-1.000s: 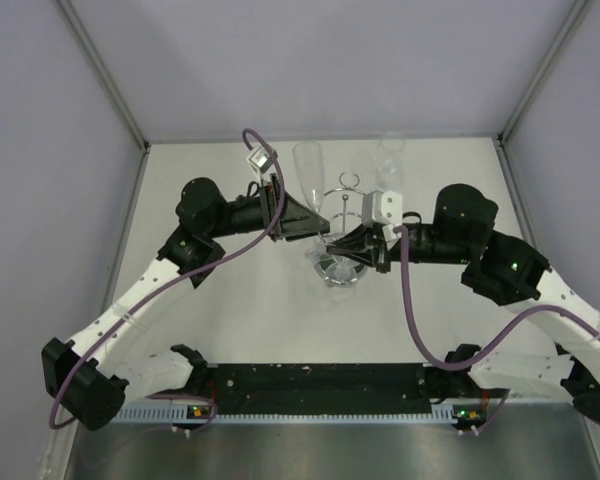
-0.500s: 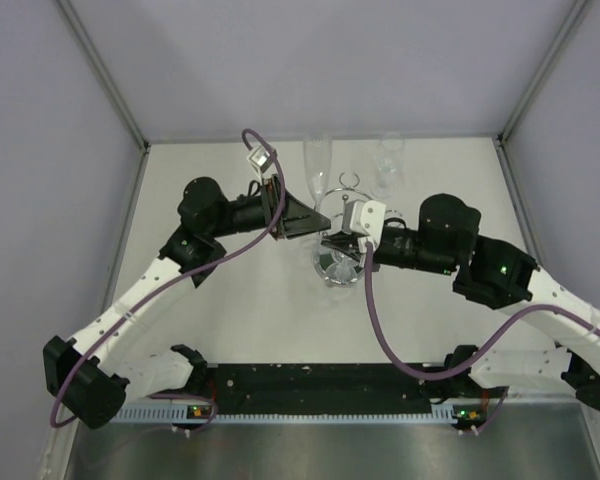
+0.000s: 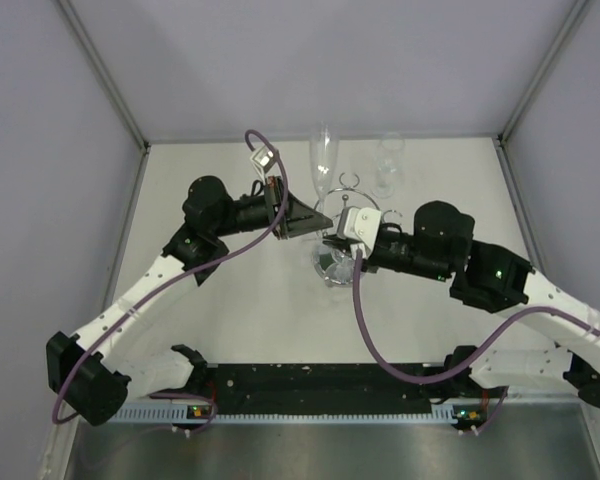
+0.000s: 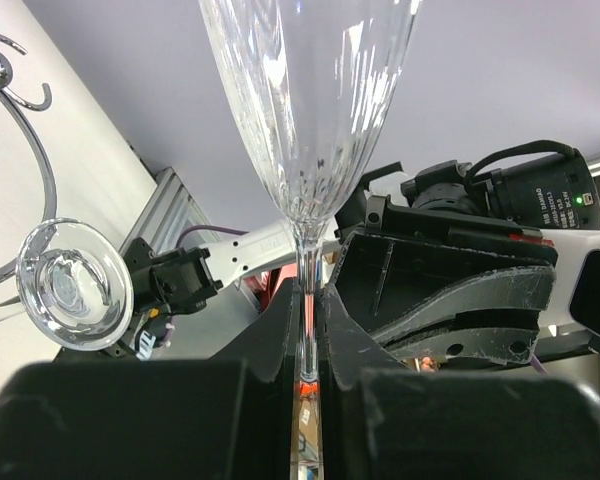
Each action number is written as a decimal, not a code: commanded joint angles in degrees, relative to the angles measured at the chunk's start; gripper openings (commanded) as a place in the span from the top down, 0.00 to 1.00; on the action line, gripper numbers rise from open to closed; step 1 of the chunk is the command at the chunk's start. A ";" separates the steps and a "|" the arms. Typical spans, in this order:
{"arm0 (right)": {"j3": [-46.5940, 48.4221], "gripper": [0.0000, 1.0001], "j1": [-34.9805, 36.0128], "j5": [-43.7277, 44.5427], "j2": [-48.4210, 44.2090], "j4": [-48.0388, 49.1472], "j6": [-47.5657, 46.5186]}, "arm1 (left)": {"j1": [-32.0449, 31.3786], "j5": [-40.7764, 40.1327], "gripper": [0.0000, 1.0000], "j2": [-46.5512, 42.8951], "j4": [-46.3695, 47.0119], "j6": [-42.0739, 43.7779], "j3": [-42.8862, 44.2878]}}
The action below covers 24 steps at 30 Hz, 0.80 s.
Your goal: Take the wine glass off the wine glass rack
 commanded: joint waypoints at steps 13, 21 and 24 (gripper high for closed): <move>8.94 0.33 0.92 3.47 -6.42 -9.88 14.21 | -0.01 4.54 1.00 0.25 1.37 5.49 1.35; 19.13 0.33 0.83 6.45 -4.41 -14.71 19.23 | -0.01 10.51 1.00 -3.18 -9.70 16.99 2.94; 23.44 0.33 0.92 7.25 -1.69 -16.82 21.16 | -0.19 14.20 1.00 -4.67 -11.46 20.24 2.24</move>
